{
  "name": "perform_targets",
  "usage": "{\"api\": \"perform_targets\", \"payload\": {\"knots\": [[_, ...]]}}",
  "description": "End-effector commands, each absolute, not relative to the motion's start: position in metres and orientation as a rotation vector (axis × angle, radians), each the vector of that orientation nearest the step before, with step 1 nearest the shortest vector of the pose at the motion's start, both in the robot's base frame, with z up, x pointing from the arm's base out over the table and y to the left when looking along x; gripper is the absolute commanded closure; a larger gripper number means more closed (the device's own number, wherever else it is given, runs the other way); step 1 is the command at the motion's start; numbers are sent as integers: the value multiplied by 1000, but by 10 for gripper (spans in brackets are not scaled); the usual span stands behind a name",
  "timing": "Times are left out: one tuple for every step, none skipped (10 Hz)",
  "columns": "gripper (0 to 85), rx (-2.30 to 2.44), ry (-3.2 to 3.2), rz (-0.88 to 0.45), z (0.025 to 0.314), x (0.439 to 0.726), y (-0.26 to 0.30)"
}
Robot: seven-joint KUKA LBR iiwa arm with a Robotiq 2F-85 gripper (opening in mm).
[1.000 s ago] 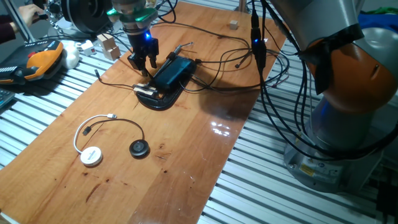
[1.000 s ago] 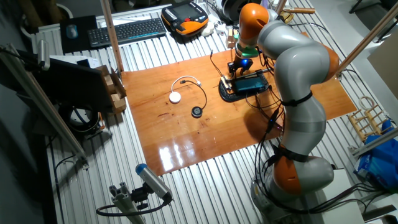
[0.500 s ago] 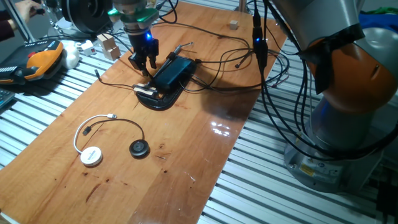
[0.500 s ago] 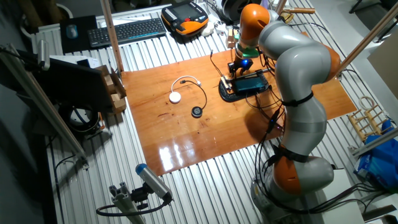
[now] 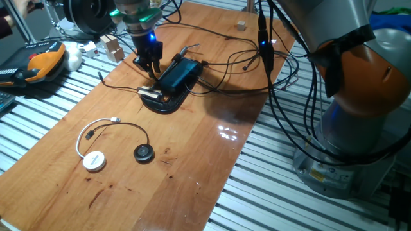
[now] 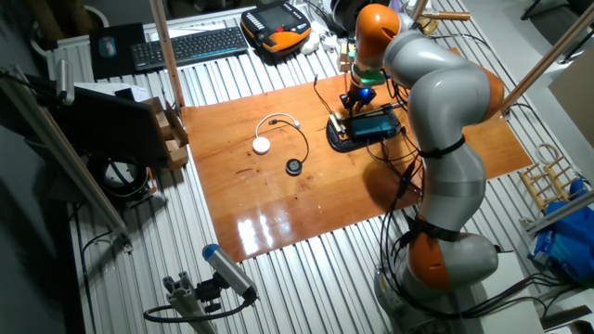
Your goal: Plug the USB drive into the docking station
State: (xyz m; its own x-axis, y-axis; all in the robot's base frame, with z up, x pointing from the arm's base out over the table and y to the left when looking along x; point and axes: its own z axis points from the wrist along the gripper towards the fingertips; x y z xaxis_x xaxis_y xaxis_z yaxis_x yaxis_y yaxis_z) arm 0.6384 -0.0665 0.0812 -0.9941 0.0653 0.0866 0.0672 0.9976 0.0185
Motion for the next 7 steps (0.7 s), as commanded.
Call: {"api": "perform_targets", "payload": {"knots": [[510,-98,-3053,-38,80,639,-67],[510,-95,-3052,-45,77,640,-67],[510,-90,-3052,-47,75,641,-66],[510,-86,-3055,-45,71,642,-67],[510,-79,-3058,-46,67,643,-67],[510,-77,-3058,-50,64,644,-67],[510,-76,-3057,-53,63,643,-68]]}}
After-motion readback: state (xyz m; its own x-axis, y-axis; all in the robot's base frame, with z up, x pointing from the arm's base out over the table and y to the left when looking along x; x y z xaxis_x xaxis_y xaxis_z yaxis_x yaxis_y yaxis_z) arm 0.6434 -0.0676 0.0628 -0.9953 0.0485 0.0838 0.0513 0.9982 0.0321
